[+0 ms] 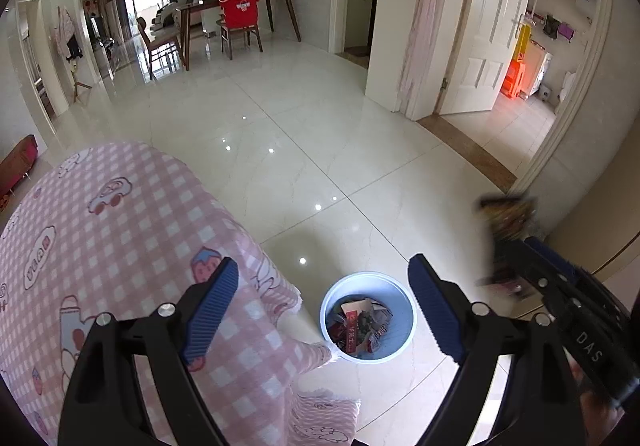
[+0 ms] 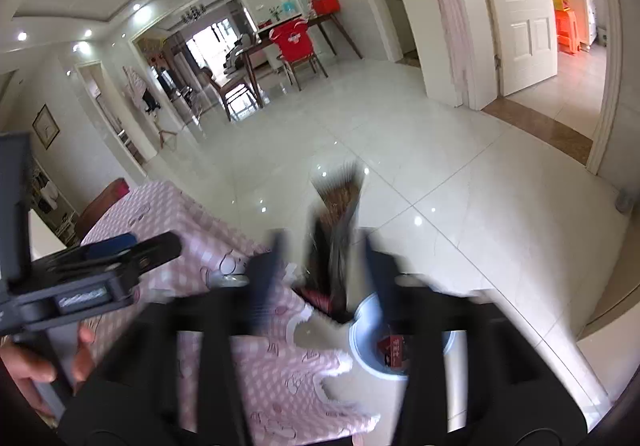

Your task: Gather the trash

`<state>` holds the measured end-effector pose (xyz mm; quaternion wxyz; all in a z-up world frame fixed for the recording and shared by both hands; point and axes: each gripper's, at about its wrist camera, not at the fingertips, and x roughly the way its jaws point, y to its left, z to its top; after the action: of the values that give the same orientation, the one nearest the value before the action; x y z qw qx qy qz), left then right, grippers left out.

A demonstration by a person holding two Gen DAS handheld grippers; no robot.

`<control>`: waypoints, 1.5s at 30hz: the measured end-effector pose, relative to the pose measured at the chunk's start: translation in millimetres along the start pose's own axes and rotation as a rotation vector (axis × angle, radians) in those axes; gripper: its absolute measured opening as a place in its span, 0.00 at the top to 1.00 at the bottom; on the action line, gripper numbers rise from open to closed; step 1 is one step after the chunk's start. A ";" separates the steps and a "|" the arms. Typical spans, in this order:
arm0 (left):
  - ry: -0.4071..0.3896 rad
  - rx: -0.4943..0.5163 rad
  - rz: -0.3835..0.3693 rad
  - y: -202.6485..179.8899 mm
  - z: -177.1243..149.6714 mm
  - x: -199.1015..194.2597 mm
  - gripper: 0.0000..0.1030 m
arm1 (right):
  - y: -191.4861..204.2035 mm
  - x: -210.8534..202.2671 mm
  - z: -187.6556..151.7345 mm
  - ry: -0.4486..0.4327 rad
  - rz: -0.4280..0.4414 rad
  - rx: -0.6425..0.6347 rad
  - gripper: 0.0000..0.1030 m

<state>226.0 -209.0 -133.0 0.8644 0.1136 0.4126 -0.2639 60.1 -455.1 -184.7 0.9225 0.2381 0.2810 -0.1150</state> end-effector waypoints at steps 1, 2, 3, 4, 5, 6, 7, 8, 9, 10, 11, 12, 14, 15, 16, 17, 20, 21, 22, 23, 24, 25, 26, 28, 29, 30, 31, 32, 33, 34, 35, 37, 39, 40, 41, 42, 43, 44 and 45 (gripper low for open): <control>-0.006 0.000 0.007 -0.1 2.3 -1.2 0.17 | 0.4 1.3 0.5 -0.005 -0.009 -0.003 0.37; -0.013 0.000 0.017 0.6 2.0 -4.9 0.17 | -0.1 4.9 1.2 0.010 0.005 -0.002 0.37; -0.018 0.002 0.024 -0.2 2.6 -7.3 0.17 | 0.2 5.2 0.5 0.019 0.017 0.007 0.37; -0.026 0.003 0.039 0.8 2.5 -12.0 0.17 | 0.6 4.0 2.0 0.021 0.022 0.018 0.37; -0.034 0.002 0.050 1.9 2.9 -16.2 0.17 | 1.1 1.5 2.2 0.017 0.023 0.021 0.37; -0.045 0.001 0.059 3.5 2.2 -23.1 0.17 | 4.2 -3.3 2.2 0.010 0.029 0.016 0.37; -0.054 0.000 0.066 4.9 2.4 -27.8 0.16 | 6.5 -6.6 2.1 0.007 0.033 0.012 0.37; -0.064 -0.001 0.075 7.6 1.0 -33.9 0.15 | 9.6 -10.4 1.9 0.004 0.038 0.008 0.37; -0.078 -0.004 0.092 9.6 -0.2 -42.5 0.14 | 13.8 -16.5 2.2 -0.001 0.044 0.001 0.37; -0.087 -0.006 0.105 10.0 -1.5 -49.3 0.14 | 17.0 -22.2 2.8 -0.006 0.046 -0.006 0.37; -0.096 -0.008 0.119 9.5 -1.6 -55.8 0.13 | 20.8 -28.6 3.1 -0.012 0.049 -0.013 0.37; -0.109 -0.010 0.136 11.0 -3.5 -65.9 0.12 | 27.2 -37.1 4.0 -0.016 0.056 -0.025 0.37; -0.128 -0.012 0.162 13.1 -6.6 -82.4 0.11 | 41.0 -57.3 4.8 -0.042 0.069 -0.056 0.35; -0.134 -0.013 0.170 13.4 -7.6 -89.7 0.11 | 45.1 -64.4 5.2 -0.051 0.071 -0.069 0.33; -0.138 -0.017 0.183 14.4 -9.8 -100.0 0.11 | 51.8 -74.4 5.3 -0.066 0.073 -0.088 0.33; -0.145 -0.023 0.194 15.5 -12.2 -111.5 0.11 | 58.7 -84.3 5.6 -0.082 0.077 -0.104 0.32; -0.191 -0.051 0.215 16.4 -19.3 -145.9 0.11 | 74.6 -120.0 5.3 -0.135 0.086 -0.144 0.27; -0.207 -0.058 0.214 16.7 -22.0 -155.5 0.10 | 79.7 -132.0 4.2 -0.152 0.089 -0.158 0.26; -0.227 -0.069 0.213 16.3 -25.6 -169.4 0.10 | 84.1 -141.6 3.1 -0.166 0.089 -0.169 0.23; -0.245 -0.078 0.215 16.0 -29.2 -181.9 0.09 | 89.3 -154.4 -0.2 -0.181 0.085 -0.183 0.22; -0.258 -0.083 0.219 15.6 -32.1 -189.8 0.08 | 91.5 -162.1 -1.4 -0.190 0.084 -0.190 0.20; -0.279 -0.086 0.232 13.9 -36.4 -203.4 0.08 | 93.9 -172.0 -3.3 -0.205 0.085 -0.198 0.19; -0.298 -0.089 0.247 12.4 -40.3 -214.6 0.08 | 98.0 -183.8 -6.1 -0.221 0.082 -0.210 0.18; -0.326 -0.089 0.267 9.1 -46.4 -232.9 0.07 | 104.6 -198.9 -10.7 -0.243 0.071 -0.230 0.16; -0.342 -0.088 0.274 6.4 -50.1 -242.8 0.07 | 107.7 -207.7 -13.8 -0.258 0.062 -0.242 0.16; -0.355 -0.087 0.277 3.4 -53.7 -252.4 0.07 | 110.4 -214.9 -17.4 -0.270 0.058 -0.250 0.15; -0.365 -0.087 0.274 1.1 -55.6 -259.3 0.07 | 112.3 -222.7 -20.2 -0.281 0.057 -0.254 0.15; -0.377 -0.089 0.269 -2.5 -57.0 -267.4 0.07 | 114.1 -231.0 -22.8 -0.290 0.060 -0.254 0.14; -0.391 -0.089 0.266 -5.1 -60.4 -274.9 0.07 | 114.2 -236.3 -24.2 -0.297 0.065 -0.255 0.14; -0.414 -0.085 0.269 -9.1 -64.7 -284.3 0.07 | 115.8 -241.9 -26.5 -0.304 0.071 -0.258 0.13; -0.425 -0.080 0.271 -11.6 -66.1 -290.2 0.07 | 117.8 -247.9 -29.1 -0.311 0.074 -0.265 0.13; -0.440 -0.068 0.275 -16.6 -70.7 -300.2 0.07 | 118.1 -254.9 -32.1 -0.321 0.077 -0.274 0.13; -0.457 -0.053 0.274 -21.6 -75.8 -309.3 0.07 | 116.6 -262.1 -34.6 -0.337 0.079 -0.281 0.13; -0.465 -0.049 0.274 -23.9 -77.0 -312.3 0.07 | 117.4 -265.9 -36.3 -0.346 0.076 -0.283 0.12; -0.472 -0.045 0.274 -23.8 -78.6 -315.0 0.07 | 118.4 -267.6 -37.0 -0.351 0.071 -0.286 0.12; -0.477 -0.040 0.275 -25.3 -79.6 -317.2 0.07 | 119.1 -271.1 -38.4 -0.357 0.067 -0.288 0.12; -0.483 -0.036 0.273 -27.9 -80.5 -319.6 0.07 | 119.0 -272.2 -38.8 -0.360 0.066 -0.288 0.12; -0.490 -0.037 0.270 -28.7 -82.0 -321.1 0.07 | 119.2 -274.2 -39.8 -0.364 0.067 -0.288 0.12; -0.494 -0.036 0.266 -29.2 -82.8 -322.6 0.07 | 119.5 -275.7 -40.5 -0.366 0.068 -0.287 0.12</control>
<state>-12.0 -82.1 64.7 0.9678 0.0834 0.1753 -0.1602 -142.2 -310.3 -11.3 0.9859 0.0888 0.1142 -0.0839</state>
